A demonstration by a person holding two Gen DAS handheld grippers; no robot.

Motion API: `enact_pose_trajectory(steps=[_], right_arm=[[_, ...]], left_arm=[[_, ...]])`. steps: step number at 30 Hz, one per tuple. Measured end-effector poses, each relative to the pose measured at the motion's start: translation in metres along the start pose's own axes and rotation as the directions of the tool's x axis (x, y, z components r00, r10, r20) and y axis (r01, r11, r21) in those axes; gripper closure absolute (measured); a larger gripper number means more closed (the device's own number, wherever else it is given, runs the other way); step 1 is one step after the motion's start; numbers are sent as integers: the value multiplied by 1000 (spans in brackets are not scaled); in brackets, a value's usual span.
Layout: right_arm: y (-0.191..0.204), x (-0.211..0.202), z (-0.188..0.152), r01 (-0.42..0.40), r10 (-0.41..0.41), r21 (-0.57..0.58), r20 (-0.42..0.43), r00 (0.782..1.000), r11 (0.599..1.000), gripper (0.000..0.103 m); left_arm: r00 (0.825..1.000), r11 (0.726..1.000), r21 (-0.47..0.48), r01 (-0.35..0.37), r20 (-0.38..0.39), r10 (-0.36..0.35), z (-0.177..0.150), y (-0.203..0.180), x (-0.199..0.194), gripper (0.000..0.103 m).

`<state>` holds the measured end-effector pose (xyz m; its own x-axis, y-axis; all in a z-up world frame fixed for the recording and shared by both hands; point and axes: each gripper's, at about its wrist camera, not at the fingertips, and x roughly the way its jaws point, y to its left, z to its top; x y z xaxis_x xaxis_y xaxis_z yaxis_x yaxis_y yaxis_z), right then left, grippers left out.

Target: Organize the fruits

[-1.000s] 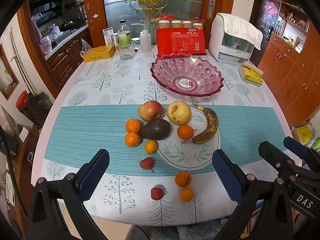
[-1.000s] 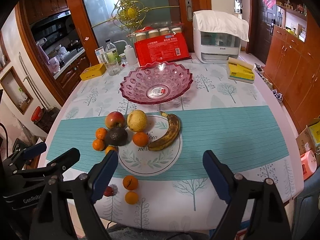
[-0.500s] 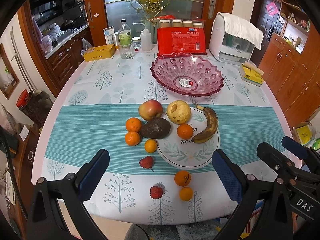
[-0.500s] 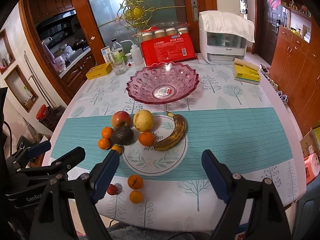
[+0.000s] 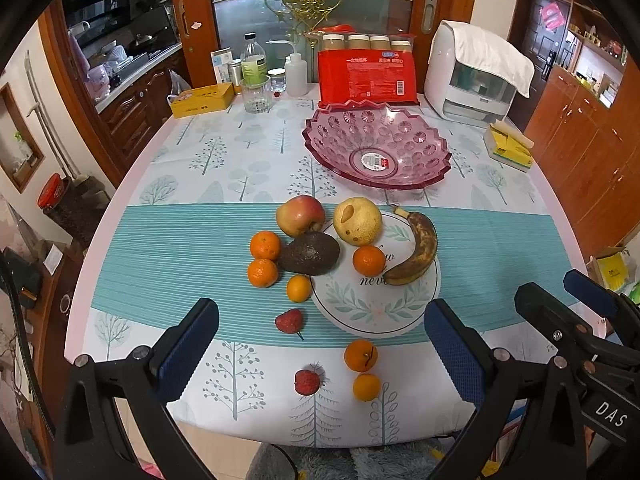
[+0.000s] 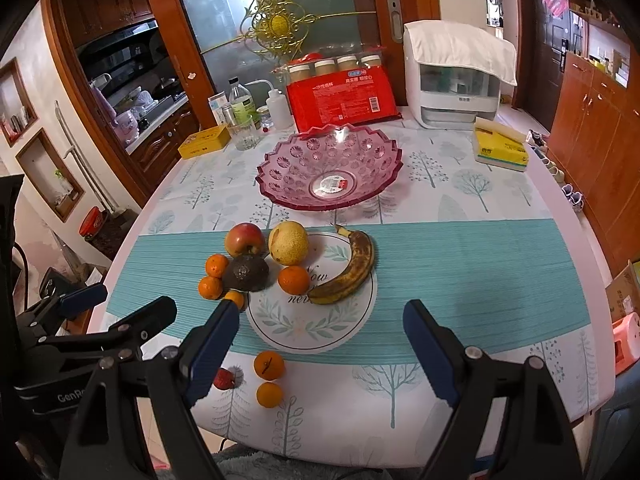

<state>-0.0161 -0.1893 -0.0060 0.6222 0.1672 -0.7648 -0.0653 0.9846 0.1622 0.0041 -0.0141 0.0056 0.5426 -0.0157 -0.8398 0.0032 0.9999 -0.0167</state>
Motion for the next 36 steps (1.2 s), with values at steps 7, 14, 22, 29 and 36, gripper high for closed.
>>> enact_pose_trajectory(steps=[7, 14, 22, 29, 36], right_arm=[[-3, 0, 9, -21, 21, -30, 7, 1000, 999, 18], [-5, 1, 17, -35, 35, -46, 14, 999, 998, 18], [4, 13, 29, -17, 17, -74, 12, 1000, 997, 18], [16, 33, 50, 27, -27, -87, 2, 1000, 996, 18], [19, 71, 73, 51, -52, -29, -65, 996, 998, 18]], left_arm=[[999, 999, -19, -25, 23, 26, 5, -3, -6, 1], [998, 999, -28, -47, 48, 48, 9, -1, -12, 1], [994, 997, -15, -74, 78, 75, 23, 11, -12, 1], [991, 994, 55, -95, 97, 89, 54, 23, 0, 1], [998, 996, 74, -57, 44, 53, 90, 44, 41, 1]])
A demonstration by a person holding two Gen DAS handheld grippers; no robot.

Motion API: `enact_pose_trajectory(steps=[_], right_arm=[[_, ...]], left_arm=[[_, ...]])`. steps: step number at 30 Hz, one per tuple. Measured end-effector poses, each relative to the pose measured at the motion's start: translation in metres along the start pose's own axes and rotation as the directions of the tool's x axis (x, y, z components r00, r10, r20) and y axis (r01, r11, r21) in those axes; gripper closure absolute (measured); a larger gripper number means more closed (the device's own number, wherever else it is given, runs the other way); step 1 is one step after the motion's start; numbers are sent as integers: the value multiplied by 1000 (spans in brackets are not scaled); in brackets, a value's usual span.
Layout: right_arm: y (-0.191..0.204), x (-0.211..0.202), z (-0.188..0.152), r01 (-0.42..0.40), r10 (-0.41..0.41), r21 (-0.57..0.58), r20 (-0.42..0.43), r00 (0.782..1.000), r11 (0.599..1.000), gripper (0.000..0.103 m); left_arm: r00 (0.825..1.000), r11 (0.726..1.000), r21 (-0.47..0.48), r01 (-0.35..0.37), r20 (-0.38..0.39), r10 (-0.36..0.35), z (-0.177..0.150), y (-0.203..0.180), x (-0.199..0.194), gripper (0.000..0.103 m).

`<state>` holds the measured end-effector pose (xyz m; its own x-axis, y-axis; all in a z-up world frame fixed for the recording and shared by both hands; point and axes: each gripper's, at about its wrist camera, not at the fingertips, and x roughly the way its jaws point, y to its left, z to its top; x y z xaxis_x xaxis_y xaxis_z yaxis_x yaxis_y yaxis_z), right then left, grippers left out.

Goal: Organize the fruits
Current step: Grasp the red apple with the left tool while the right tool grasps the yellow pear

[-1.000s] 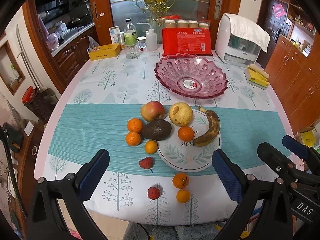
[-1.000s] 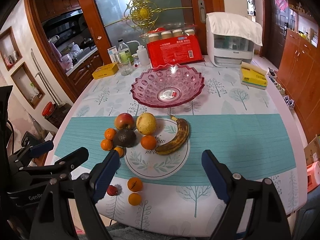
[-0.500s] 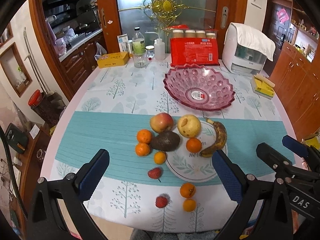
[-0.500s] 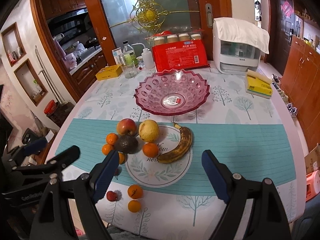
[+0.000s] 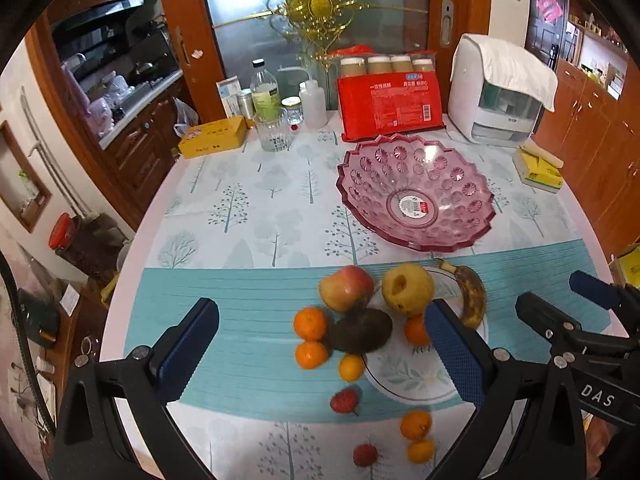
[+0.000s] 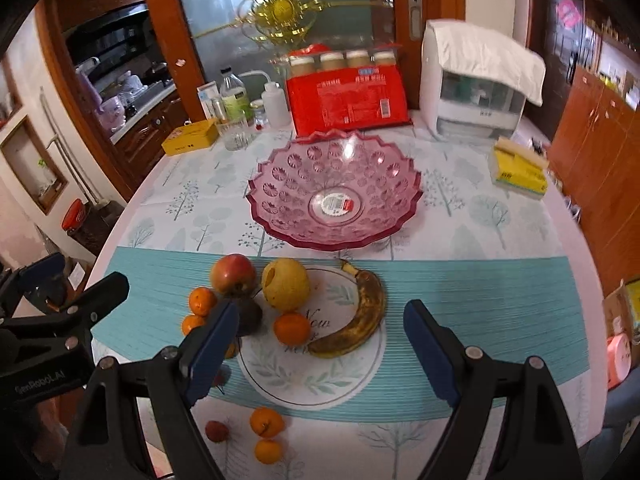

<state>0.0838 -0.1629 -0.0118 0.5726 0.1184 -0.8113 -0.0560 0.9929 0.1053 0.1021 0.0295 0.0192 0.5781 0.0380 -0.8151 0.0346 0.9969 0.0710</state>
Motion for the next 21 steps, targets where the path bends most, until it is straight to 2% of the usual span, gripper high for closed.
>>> enact_pose_trajectory(steps=[9, 12, 18, 21], right_arm=[[7, 35, 13, 39, -39, 33, -18, 999, 999, 14], [8, 60, 17, 42, -37, 41, -114, 993, 998, 14], [1, 105, 14, 46, -29, 78, -207, 978, 996, 15], [-5, 127, 13, 24, 9, 126, -249, 968, 992, 15]], left_arm=[[995, 999, 0, 37, -87, -37, 22, 18, 74, 1], [990, 999, -11, 48, -132, -49, 23, 20, 101, 1], [977, 999, -18, 41, -207, -44, 21, 27, 153, 1], [962, 996, -50, 73, -260, -83, 17, 34, 179, 1]])
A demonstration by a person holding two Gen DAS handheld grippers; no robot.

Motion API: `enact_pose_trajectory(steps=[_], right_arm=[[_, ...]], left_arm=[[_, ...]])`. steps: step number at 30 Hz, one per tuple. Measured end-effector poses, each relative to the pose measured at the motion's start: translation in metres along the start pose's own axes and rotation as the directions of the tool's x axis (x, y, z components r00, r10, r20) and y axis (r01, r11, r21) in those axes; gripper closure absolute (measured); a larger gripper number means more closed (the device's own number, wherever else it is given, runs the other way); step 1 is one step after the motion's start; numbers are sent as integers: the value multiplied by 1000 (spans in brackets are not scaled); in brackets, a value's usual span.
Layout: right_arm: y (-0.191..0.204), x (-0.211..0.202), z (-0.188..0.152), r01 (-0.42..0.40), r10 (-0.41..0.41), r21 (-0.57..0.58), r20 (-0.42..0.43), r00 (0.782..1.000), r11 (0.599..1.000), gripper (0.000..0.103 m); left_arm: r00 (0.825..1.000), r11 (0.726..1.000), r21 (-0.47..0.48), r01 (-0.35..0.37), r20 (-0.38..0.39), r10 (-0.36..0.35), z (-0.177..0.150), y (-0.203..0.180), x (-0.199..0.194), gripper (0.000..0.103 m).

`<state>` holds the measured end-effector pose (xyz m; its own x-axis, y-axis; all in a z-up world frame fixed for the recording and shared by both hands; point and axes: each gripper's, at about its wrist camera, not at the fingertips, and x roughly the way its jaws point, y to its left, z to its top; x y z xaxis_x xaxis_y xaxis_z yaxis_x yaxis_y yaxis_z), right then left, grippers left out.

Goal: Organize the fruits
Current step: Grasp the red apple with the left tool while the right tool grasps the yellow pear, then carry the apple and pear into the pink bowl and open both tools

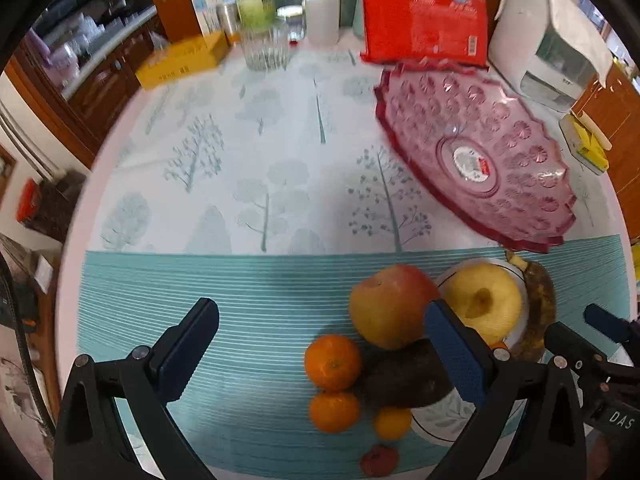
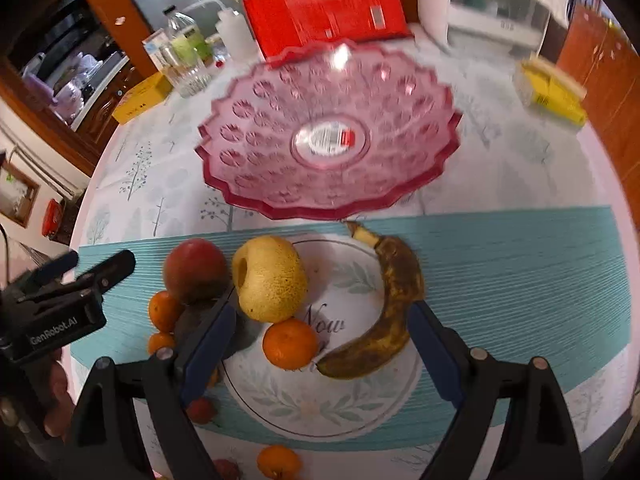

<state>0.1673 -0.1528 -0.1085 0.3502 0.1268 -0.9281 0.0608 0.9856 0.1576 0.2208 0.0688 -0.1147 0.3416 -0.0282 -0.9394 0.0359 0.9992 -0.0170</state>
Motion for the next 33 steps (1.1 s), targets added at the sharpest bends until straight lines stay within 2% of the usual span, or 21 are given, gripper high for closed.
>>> enact_pose_trajectory(steps=[4, 8, 13, 18, 20, 21, 22, 26, 28, 33], right_arm=[[-2, 23, 3, -52, 54, 36, -45, 998, 998, 15], [1, 41, 6, -106, 110, 56, -75, 991, 993, 15], [3, 61, 13, -164, 172, 84, -97, 980, 983, 16], [5, 81, 16, -203, 215, 104, -131, 968, 974, 32], [3, 88, 14, -239, 257, 126, -147, 955, 963, 39], [3, 89, 13, -271, 291, 139, -147, 945, 952, 46], [3, 88, 12, -290, 309, 142, -147, 940, 947, 48], [5, 76, 10, -216, 225, 92, -104, 969, 972, 48], [-1, 70, 10, -197, 205, 92, -88, 975, 976, 49], [-11, 55, 7, -145, 149, 67, -65, 987, 987, 49]], left_arm=[[995, 997, -37, 65, -72, -68, 0, 11, 27, 1], [985, 990, -38, 135, -102, -138, 1, 9, 38, 1], [980, 987, 17, 162, -123, -159, 2, 0, 44, 1], [978, 984, 47, 170, -129, -162, 2, -2, 46, 1], [978, 983, 59, 174, -131, -165, 3, -5, 47, 1], [978, 983, 64, 173, -132, -164, 3, -6, 48, 1], [978, 982, 72, 172, -134, -162, 3, -8, 49, 1], [978, 981, 104, 166, -148, -150, 2, -18, 54, 1], [976, 979, 109, 170, -157, -152, 1, -24, 57, 2], [967, 976, 114, 187, -195, -163, 1, -38, 70, 24]])
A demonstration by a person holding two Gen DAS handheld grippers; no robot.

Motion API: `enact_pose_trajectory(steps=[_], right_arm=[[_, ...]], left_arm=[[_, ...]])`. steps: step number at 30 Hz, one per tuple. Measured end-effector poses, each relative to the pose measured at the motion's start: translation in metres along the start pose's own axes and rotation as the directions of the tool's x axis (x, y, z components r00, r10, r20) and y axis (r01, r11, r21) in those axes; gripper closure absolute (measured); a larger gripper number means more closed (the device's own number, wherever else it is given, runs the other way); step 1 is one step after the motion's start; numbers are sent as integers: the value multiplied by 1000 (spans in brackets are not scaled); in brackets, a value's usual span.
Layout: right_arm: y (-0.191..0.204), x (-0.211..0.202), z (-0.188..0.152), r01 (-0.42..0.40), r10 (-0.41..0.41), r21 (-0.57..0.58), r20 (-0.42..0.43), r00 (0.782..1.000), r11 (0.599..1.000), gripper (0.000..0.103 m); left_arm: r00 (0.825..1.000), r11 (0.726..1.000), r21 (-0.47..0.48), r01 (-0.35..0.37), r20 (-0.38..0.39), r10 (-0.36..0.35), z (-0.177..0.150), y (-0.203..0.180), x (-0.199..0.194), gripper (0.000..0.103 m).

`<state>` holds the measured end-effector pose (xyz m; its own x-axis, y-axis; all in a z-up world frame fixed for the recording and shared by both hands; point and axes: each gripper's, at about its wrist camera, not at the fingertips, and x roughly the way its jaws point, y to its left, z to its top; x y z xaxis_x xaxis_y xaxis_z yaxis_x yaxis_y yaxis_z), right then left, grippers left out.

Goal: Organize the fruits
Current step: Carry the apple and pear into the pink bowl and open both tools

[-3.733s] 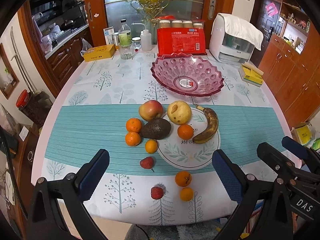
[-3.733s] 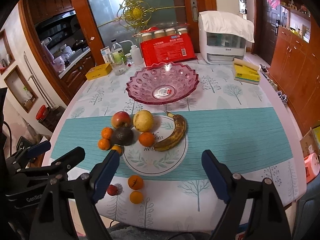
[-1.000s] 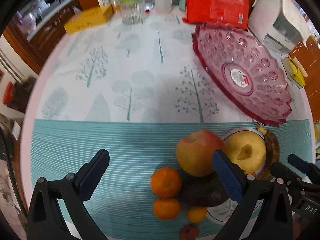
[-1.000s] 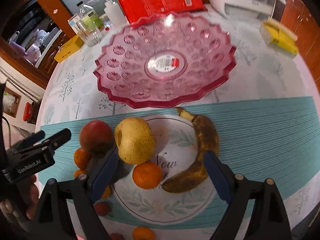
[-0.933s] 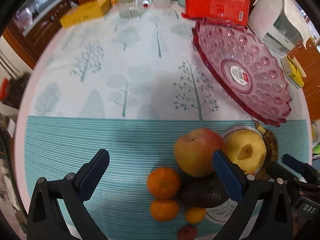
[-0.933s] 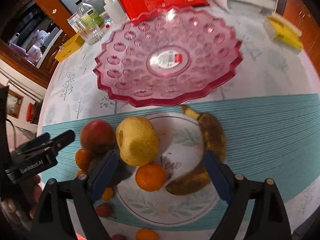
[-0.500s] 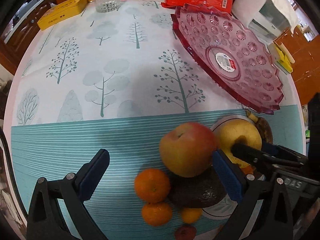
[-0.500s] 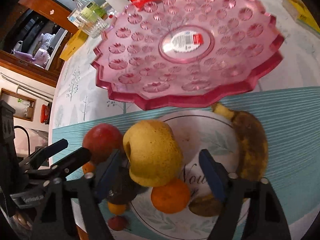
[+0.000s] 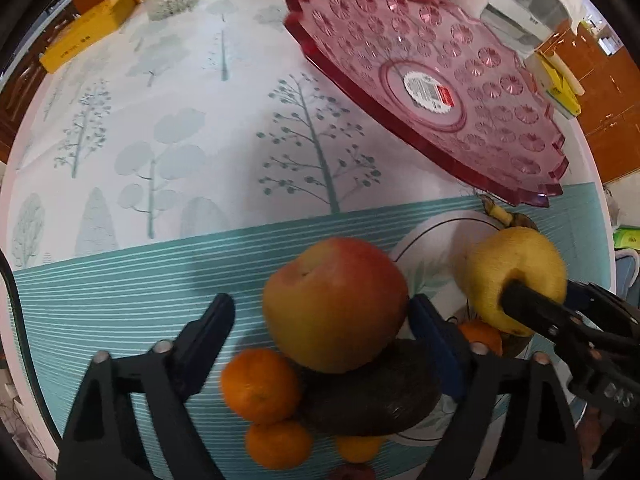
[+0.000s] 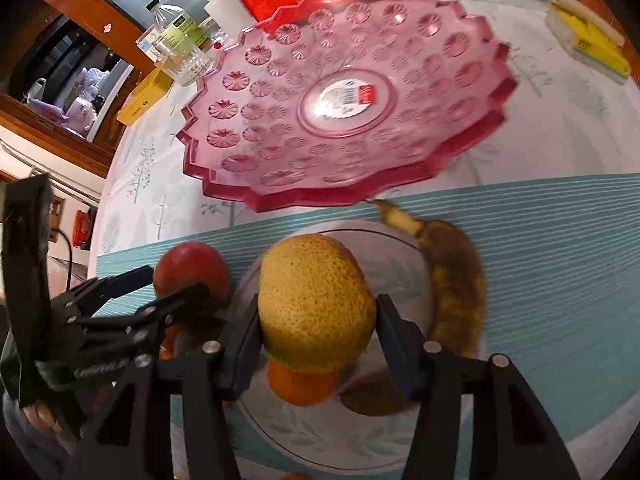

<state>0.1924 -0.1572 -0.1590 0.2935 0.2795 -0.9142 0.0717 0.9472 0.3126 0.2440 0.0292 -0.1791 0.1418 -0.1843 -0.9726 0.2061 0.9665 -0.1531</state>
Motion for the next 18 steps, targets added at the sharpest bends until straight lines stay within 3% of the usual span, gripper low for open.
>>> enact_pose_trajectory(steps=[2, 9, 14, 18], right_arm=[[-4, -7, -2, 8, -8, -6, 12, 1000, 1000, 49], [0, -34, -11, 31, -27, -60, 76, 997, 998, 49], [5, -60, -13, 36, -22, -97, 133, 991, 995, 49], [10, -86, -6, 55, -27, -139, 197, 980, 989, 49]], left_arm=[[1000, 1000, 6, 2, -12, -2, 0, -6, 5, 31], [996, 995, 56, -82, 40, 80, -5, -23, -8, 31], [983, 989, 81, -123, 145, 110, -10, -34, -56, 31], [963, 984, 107, -143, 244, 113, -5, -48, -100, 31]])
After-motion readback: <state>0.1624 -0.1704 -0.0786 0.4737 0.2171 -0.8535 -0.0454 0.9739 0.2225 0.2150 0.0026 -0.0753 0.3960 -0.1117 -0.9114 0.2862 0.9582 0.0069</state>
